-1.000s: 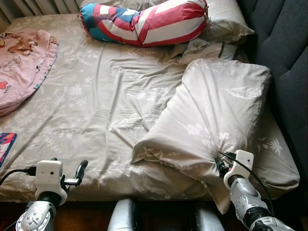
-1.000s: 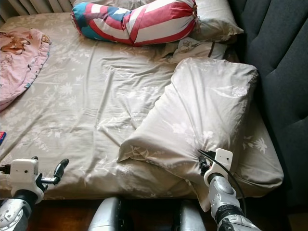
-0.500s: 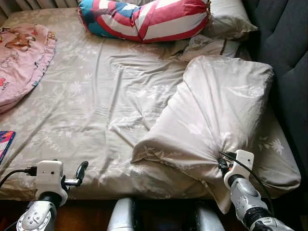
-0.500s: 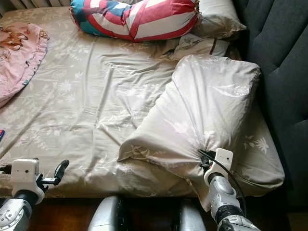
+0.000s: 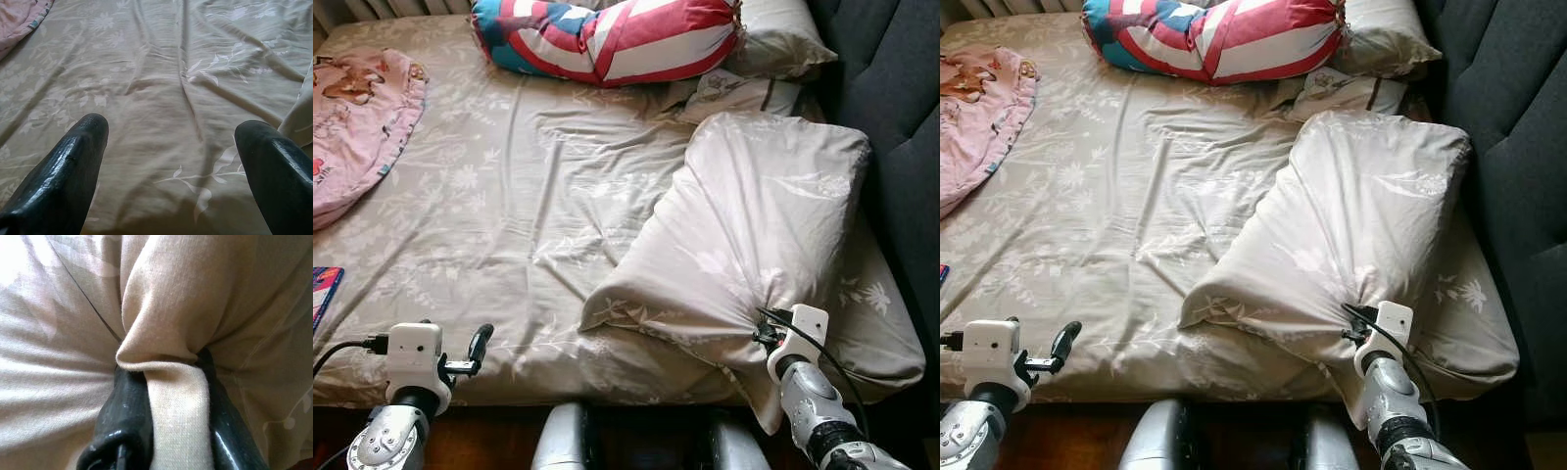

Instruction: Clean up the room

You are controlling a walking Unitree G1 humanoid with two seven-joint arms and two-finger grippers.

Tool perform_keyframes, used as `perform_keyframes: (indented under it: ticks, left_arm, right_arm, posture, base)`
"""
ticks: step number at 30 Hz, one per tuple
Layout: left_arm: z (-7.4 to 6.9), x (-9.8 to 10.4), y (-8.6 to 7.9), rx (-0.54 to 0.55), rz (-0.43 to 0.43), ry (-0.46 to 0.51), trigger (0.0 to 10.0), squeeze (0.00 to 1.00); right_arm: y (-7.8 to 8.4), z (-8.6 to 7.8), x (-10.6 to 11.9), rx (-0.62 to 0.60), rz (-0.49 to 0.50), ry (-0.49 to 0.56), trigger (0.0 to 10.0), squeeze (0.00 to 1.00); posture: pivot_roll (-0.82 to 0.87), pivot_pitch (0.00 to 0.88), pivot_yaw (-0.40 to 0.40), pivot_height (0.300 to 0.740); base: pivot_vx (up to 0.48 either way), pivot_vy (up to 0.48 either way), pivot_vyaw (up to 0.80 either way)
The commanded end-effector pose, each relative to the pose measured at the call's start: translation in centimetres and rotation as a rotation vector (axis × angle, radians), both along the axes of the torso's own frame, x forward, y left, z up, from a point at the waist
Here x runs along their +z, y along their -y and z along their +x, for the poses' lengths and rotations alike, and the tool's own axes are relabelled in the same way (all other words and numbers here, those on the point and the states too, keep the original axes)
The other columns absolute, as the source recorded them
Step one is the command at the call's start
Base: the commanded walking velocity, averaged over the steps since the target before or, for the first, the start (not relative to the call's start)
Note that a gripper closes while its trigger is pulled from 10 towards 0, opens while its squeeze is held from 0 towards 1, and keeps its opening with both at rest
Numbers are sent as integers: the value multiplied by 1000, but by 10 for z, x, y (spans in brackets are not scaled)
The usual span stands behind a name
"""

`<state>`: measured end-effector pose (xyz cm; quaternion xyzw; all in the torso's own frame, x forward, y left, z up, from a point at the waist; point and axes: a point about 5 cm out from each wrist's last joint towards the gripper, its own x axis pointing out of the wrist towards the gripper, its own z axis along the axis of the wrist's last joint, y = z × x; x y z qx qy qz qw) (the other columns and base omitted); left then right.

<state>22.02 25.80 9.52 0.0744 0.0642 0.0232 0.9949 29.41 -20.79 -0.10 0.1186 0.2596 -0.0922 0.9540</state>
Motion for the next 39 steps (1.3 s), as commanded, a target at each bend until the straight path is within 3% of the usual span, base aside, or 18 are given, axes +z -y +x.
perform_keyframes:
  ticks: [1,30,31,32,33,34,36,39]
  left_arm:
    - [-3,-3,-4,26,-6,-19,10000,0]
    - [-2,-3,-4,27,-6,-18,10000,0]
    - [21,-11,0,40,-34,0,10000,0]
    - [40,-15,6,44,-55,14,10000,0]
    - [40,-15,6,44,-55,14,10000,0]
    - [59,-18,14,44,-76,26,10000,0]
    - [61,-19,13,50,-82,26,10000,0]
    - [62,-20,12,55,-85,26,10000,0]
  right_arm:
    - [-13,-29,-31,21,34,-164,0,0]
    - [-12,-29,-30,19,32,-162,0,0]
    - [16,-15,-12,-81,-76,-110,10000,0]
    - [48,-5,9,-198,-185,-48,10000,0]
    - [48,-5,9,-198,-185,-48,10000,0]
    - [85,3,39,-337,-306,31,10000,0]
    - [104,4,55,-390,-371,74,10000,0]
    - [113,4,62,-416,-395,93,10000,0]
  posture:
    - [171,260,71,640]
    - [170,257,70,640]
    - [44,11,31,640]
    - [34,0,30,640]
    - [34,0,30,640]
    - [24,0,30,640]
    - [13,0,28,640]
    - [6,0,28,640]
  base:
    - [0,0,0]
    - [0,0,0]
    - [0,0,0]
    - [0,0,0]
    - [0,0,0]
    - [0,0,0]
    - [0,0,0]
    - [0,0,0]
